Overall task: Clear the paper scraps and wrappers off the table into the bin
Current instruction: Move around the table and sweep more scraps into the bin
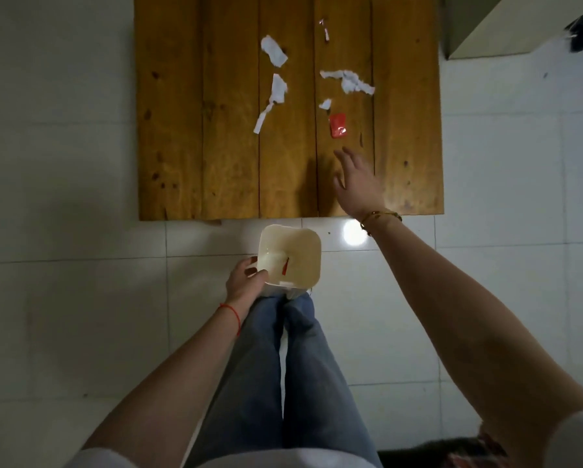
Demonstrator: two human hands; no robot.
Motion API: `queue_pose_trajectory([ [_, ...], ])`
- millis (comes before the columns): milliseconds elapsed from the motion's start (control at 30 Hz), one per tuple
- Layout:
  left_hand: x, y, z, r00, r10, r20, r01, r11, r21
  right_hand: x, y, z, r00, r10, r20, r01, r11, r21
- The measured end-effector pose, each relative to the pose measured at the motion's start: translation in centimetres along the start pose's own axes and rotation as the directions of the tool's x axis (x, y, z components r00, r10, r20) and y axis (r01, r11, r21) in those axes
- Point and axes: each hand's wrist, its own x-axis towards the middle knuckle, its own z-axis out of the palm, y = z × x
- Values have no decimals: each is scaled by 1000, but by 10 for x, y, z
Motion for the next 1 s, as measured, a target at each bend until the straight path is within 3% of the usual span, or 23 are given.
queue_pose_trajectory([
  [433,81,-11,28,1000,-19,-12,19,999,-51,100,33,43,1000,9,14,-8,996,-89],
  [567,85,-6,32,999,-30,-17,29,997,-75,82,27,53,991,-132,24,134,977,-168],
  [700,85,-2,31,999,-37,-7,36,995,-90,31,11,73,921,-352,165,368,926,-79],
  [900,81,2,30,1000,-27,-11,25,990,-136,-43,6,101,708,-627,324,635,766,96],
  [1000,81,2,28,999,-33,-9,32,987,-156,-37,6,97,702,-648,295,654,751,94],
])
